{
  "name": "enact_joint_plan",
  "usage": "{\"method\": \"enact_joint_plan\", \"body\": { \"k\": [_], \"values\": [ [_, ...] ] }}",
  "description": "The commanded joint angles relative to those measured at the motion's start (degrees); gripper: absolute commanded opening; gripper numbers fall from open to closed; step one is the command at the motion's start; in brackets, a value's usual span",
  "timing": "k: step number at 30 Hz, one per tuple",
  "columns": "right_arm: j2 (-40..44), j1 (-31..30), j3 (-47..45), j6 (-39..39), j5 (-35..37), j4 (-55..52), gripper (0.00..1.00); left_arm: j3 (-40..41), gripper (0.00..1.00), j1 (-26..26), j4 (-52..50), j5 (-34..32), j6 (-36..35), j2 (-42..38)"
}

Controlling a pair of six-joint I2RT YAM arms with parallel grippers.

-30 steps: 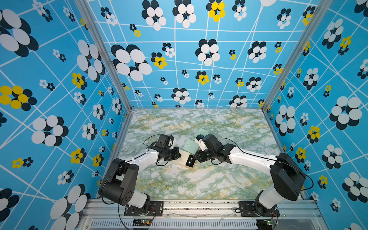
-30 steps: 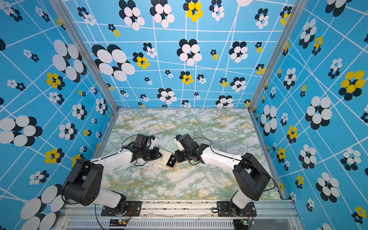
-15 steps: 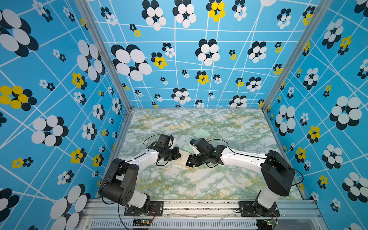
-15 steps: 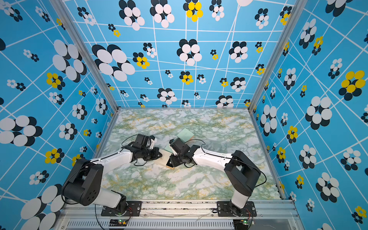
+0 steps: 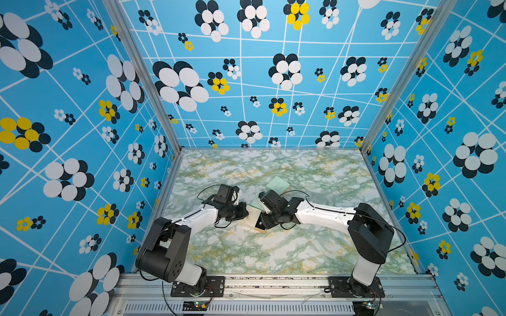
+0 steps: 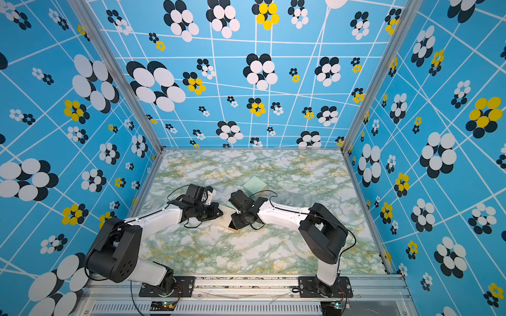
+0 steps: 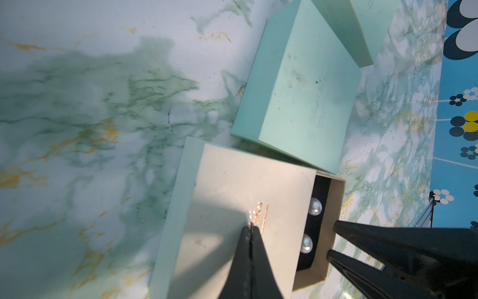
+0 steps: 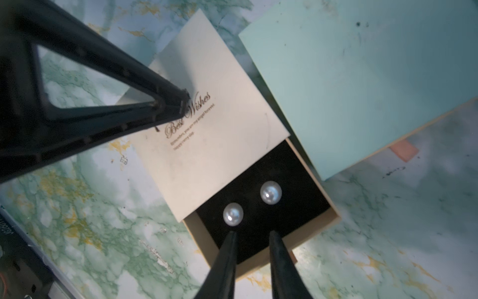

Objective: Take out the earrings from the drawer-style jewelry box
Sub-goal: Pick up the earring from the drawer.

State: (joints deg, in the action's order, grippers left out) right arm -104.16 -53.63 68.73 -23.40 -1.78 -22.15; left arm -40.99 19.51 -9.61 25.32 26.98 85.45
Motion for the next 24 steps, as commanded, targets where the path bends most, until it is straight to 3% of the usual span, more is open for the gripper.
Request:
{"method": "enact_joint_plan", "body": {
  "k": [1,24],
  "values": [
    [-1.0,-0.5,1.7,-1.0,0.9,-2.0,0.26,1.9,0.00,0.2,-7.4,-4.0,-0.4,3.5],
    [-4.0,-1.3,5.1,0.7,1.1,-4.2,0.26,2.3,0.00,0.3,-7.5,-4.1,-0.5,3.1]
  ]
}}
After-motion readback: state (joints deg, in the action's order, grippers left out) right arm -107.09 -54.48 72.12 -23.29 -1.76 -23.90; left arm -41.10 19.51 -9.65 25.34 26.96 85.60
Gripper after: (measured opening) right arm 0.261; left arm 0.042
